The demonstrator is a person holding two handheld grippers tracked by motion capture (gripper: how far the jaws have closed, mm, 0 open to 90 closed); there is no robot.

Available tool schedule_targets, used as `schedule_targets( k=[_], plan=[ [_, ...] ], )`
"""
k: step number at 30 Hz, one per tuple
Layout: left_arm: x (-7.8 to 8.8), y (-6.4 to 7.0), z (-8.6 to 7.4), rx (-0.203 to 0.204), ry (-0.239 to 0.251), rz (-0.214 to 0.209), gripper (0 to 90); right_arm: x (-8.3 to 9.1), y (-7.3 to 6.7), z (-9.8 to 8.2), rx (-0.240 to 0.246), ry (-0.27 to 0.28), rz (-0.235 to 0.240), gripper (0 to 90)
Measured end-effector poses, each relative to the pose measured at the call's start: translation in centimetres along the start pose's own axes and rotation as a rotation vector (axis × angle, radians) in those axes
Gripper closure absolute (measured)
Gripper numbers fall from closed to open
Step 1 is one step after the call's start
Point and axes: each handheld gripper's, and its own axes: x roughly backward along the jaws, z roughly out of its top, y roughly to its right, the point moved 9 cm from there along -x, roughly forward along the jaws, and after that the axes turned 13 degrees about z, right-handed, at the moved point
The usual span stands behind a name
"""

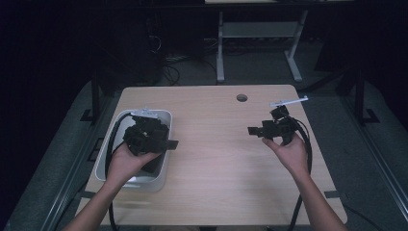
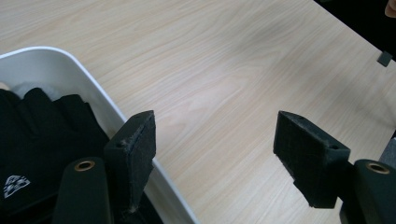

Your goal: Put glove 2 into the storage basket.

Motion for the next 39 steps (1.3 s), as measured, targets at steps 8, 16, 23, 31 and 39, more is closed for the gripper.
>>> schedule_targets(
  k=[8, 16, 23, 31, 39],
  plan=[
    [-0.6, 1.2, 0.3, -0.008, 0.003, -0.015, 29.1, 1.0, 1.3, -1.4, -0.024, 0.009, -0.015, 27.5],
    [-1.2, 2.3, 0.4, -0.023, 0.000, -0.033, 28.7, 1.6, 2.4, -3.1, -0.048, 0.011, -0.021, 27.2],
    [-1.8, 3.3, 0.5, -0.035, -0.006, -0.043, 27.5, 2.3, 3.6, -4.7, -0.071, 0.009, -0.036, 27.2],
    [-2.4, 4.6, 0.6, -0.050, -0.001, -0.056, 26.6, 3.2, 4.7, -6.4, -0.099, 0.019, -0.062, 27.2],
    [-3.0, 5.7, 0.4, -0.064, -0.003, -0.066, 25.8, 3.8, 5.5, -8.2, -0.110, 0.024, -0.071, 27.2]
  ],
)
